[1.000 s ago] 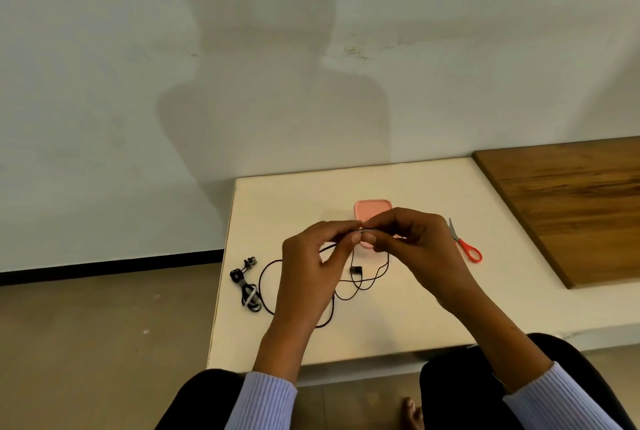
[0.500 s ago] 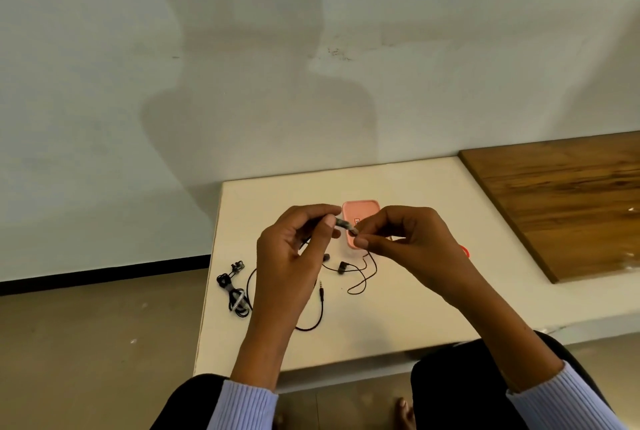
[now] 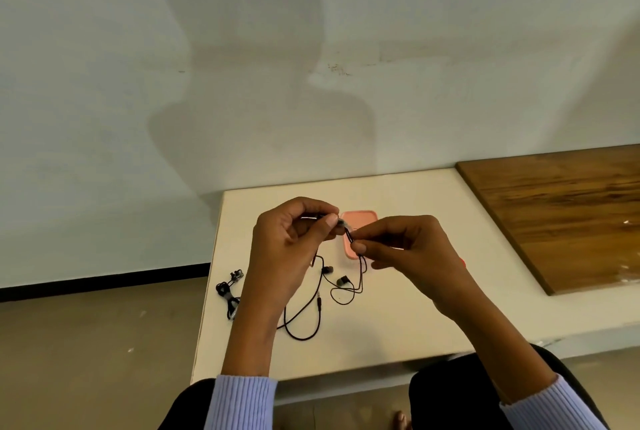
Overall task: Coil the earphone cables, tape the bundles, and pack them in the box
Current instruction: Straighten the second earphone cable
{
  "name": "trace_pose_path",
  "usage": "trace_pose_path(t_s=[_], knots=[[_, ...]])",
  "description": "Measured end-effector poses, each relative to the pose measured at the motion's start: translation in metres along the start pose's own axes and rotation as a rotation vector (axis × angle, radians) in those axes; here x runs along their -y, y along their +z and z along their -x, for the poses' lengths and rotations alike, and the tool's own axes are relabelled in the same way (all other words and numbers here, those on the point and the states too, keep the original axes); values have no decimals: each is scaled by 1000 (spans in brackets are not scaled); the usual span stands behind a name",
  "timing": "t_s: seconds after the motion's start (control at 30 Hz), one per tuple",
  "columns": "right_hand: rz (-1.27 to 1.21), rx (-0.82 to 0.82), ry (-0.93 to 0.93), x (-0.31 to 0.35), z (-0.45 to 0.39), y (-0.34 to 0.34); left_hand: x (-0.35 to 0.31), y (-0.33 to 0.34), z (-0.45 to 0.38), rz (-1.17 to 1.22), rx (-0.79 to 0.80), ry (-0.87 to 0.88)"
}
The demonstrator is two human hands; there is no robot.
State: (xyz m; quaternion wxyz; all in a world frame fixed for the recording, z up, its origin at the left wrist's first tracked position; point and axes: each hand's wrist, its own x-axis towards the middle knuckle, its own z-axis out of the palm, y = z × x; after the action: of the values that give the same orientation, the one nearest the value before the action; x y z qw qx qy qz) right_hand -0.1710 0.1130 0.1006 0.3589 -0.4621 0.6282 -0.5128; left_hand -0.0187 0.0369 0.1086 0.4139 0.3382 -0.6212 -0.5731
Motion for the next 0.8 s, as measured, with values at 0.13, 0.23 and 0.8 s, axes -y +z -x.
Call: trace_pose_path(t_s=[0.13,0.23,0.8], knots=[[50,-21,-40,3,1,1,-4,-1,0,-47,32,9],[79,-70,-47,8,1,-2,-7,-2,-2,-84,38,14],[-26,172,-33,8,-5,8,-12,-9,-3,-16,-49,58]])
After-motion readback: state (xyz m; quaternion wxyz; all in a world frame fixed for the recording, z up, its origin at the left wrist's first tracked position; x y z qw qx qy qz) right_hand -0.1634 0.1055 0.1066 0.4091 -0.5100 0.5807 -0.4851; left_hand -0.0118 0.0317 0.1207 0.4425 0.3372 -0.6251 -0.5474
